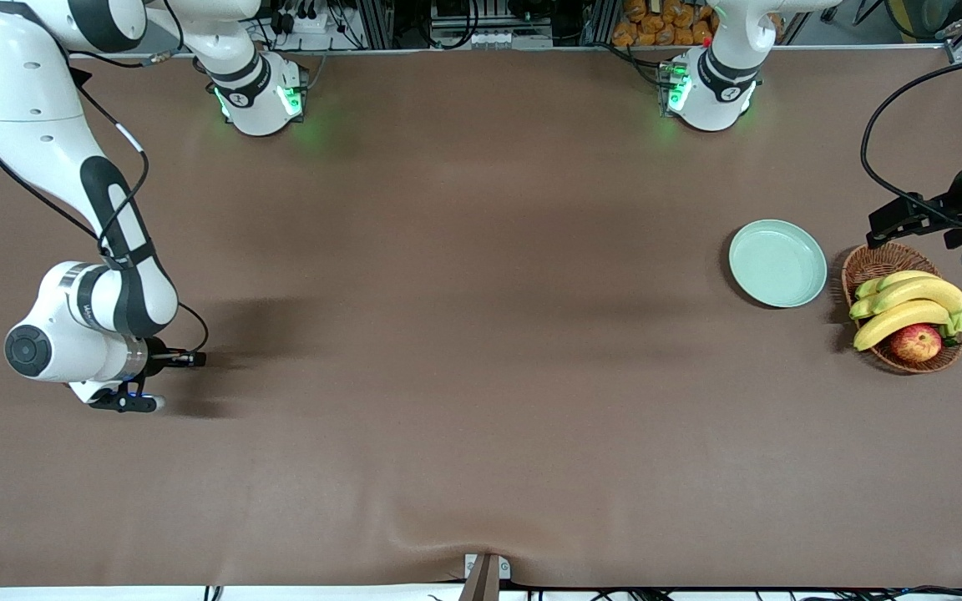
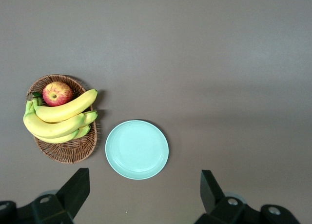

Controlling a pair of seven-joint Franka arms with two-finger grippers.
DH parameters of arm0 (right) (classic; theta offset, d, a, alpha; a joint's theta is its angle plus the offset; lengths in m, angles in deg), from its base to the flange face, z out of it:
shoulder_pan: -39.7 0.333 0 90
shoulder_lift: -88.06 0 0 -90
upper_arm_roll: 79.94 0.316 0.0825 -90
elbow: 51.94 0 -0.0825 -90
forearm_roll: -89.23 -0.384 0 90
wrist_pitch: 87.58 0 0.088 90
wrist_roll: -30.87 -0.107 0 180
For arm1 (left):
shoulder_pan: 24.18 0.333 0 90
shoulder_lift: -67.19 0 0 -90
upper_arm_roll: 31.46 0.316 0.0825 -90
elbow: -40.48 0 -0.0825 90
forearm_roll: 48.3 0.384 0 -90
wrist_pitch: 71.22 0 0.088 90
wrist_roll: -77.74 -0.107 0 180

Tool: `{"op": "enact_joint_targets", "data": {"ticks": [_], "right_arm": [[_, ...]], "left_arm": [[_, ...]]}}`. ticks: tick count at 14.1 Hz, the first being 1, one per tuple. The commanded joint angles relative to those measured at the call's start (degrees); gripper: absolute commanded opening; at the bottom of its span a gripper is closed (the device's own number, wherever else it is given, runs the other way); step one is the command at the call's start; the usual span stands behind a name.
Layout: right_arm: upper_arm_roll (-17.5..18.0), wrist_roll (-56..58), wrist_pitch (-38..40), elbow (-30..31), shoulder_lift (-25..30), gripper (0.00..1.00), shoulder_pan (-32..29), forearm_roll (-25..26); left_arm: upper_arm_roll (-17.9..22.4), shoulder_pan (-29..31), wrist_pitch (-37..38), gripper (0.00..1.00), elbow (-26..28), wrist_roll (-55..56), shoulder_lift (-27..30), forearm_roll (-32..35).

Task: Collect all strawberries into plate
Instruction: 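Carry the strawberry mid-table with the right gripper while the left gripper advances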

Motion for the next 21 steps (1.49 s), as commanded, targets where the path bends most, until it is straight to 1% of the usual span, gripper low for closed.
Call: {"op": "enact_joint_targets", "data": {"ticks": [1,4,5,8,10,12,13,15,16,19,21], "right_arm": [[-0.1,-0.2,-0.8,0.4,0.3,0.0,0.4,-1.0],[0.0,-0.1,-0.2,-0.3,1.7,0.0,1.9,-1.0],[0.0,-0.2,0.1,-0.5,3.4,0.0,3.1,-1.0],[0.0,-0.4,0.3,-0.7,7.6,0.0,8.7,-1.1],[0.6,-0.4,0.2,-1.5,8.4,0.0,12.7,-1.2],[1.6,-3.4,-0.1,-3.0,8.0,0.0,17.3,-2.0],[2.5,-4.2,-0.5,-3.3,7.9,0.0,19.6,-4.0],[2.7,-4.6,-0.8,-5.3,6.9,0.0,25.7,-8.9],[2.7,-5.5,-1.0,-6.3,6.0,0.0,28.3,-9.5],[2.7,-15.0,-3.7,-10.4,1.6,0.0,34.8,-9.7],[2.7,-21.9,-9.0,-11.9,-1.2,0.0,39.7,-9.6]], "left_arm": [[-0.2,0.6,0.6,1.0,-0.5,-0.8,-0.1,-1.4],[-0.2,0.6,0.5,1.0,-0.5,-0.8,-0.2,-1.4],[-0.2,0.6,0.5,1.0,-0.5,-0.9,-0.2,-1.4],[-0.2,0.6,0.6,1.0,-0.5,-0.8,-0.2,-1.4],[-0.2,0.6,0.5,1.0,-0.5,-0.9,-0.2,-1.4],[-0.2,0.5,0.6,1.0,-0.6,-0.8,-0.3,-1.5],[-0.2,0.4,0.5,1.0,-0.6,-0.8,-0.3,-1.5],[-0.3,0.4,0.5,1.0,-0.6,-0.8,-0.6,-1.5],[-0.3,0.5,0.5,1.0,-0.6,-0.9,-0.7,-1.5],[-0.3,0.5,0.5,1.0,-0.6,-1.9,-1.2,-1.5],[-0.3,0.5,0.5,1.0,-0.6,-2.0,-2.0,-1.5]]}}
